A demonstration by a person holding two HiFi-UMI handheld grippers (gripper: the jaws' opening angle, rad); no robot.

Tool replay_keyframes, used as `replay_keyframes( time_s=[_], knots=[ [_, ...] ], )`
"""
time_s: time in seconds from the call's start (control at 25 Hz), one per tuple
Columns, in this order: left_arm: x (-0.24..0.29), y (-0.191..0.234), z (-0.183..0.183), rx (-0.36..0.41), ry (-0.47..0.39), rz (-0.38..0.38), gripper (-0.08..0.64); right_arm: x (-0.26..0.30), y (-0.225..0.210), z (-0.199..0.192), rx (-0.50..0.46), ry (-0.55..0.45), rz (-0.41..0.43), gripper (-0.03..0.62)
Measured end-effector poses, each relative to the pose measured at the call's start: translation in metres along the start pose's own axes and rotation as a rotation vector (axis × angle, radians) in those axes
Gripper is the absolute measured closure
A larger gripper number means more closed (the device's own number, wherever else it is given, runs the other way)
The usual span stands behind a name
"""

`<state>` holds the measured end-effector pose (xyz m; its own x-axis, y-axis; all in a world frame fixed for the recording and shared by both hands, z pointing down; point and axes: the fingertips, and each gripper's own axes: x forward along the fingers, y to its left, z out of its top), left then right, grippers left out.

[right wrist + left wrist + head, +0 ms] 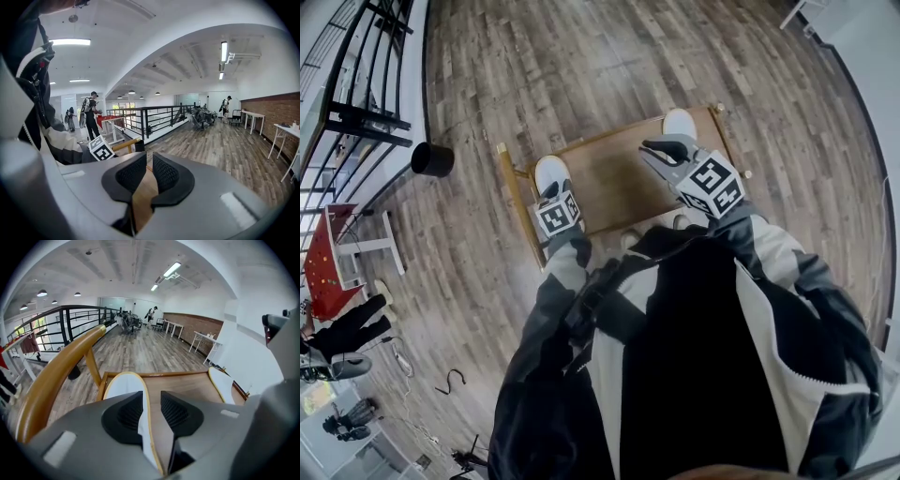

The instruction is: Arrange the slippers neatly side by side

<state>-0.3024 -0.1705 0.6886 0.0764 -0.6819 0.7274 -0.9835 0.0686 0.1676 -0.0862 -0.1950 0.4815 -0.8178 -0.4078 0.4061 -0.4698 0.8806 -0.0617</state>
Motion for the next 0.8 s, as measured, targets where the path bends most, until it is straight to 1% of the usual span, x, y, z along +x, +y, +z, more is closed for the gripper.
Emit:
replay_keyframes(
  time_s=[0.12,0.2,0.24,0.36,0.52,0.6,0.72,0.8],
  knots=[
    [-0.017,-0.022,0.034,0.025,-0.101,-0.052,0.456,0.001,0.001,0.001,0.000,-0.007,0.004,0.548],
    [-0.031,-0.041,0.056,0.057,-0.162,-0.098,0.473,0.002,0.000,0.000,-0.006,-0.010,0.005,0.548],
    [-0.038,-0.051,0.068,0.084,-0.190,-0.122,0.500,0.003,0.000,0.001,-0.014,-0.011,0.005,0.548],
    [-0.071,-0.082,0.102,0.176,-0.288,-0.204,0.548,0.004,0.001,0.004,-0.033,-0.016,0.001,0.548],
    [-0.122,-0.130,0.139,0.309,-0.441,-0.331,0.548,-0.002,-0.001,0.012,-0.038,-0.048,-0.009,0.548],
    [-0.144,-0.149,0.151,0.359,-0.506,-0.383,0.548,-0.006,-0.001,0.018,-0.043,-0.068,-0.013,0.548],
    [-0.164,-0.161,0.162,0.374,-0.550,-0.414,0.548,-0.008,-0.003,0.017,-0.050,-0.068,-0.028,0.548],
    [-0.170,-0.166,0.164,0.381,-0.557,-0.419,0.548,-0.010,-0.013,0.005,-0.022,-0.050,-0.048,0.548]
  ],
)
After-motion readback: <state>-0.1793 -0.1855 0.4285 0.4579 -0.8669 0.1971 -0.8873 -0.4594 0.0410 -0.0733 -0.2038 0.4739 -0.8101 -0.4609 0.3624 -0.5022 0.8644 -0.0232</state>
